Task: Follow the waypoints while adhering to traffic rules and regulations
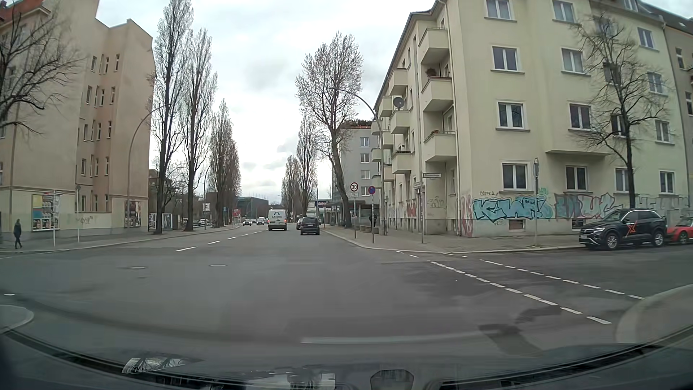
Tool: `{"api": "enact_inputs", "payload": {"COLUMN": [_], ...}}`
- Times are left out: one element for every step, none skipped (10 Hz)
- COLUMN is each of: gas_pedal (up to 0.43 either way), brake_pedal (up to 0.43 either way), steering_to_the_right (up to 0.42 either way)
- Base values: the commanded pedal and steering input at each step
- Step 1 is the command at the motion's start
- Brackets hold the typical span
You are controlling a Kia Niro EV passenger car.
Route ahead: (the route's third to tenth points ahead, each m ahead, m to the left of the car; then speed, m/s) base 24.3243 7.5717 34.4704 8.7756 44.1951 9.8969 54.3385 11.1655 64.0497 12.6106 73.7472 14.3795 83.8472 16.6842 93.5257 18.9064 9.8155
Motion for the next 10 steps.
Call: {"api": "enact_inputs", "payload": {"gas_pedal": [0.079,0.079,0.079,0.079,0.079,0.079,0.079,0.079,0.079,0.079], "brake_pedal": [0.012,0.012,0.012,0.012,0.012,0.012,0.012,0.012,0.012,0.012], "steering_to_the_right": [-0.032,-0.033,-0.034,-0.034,-0.034,-0.034,-0.034,-0.034,-0.033,-0.031]}}
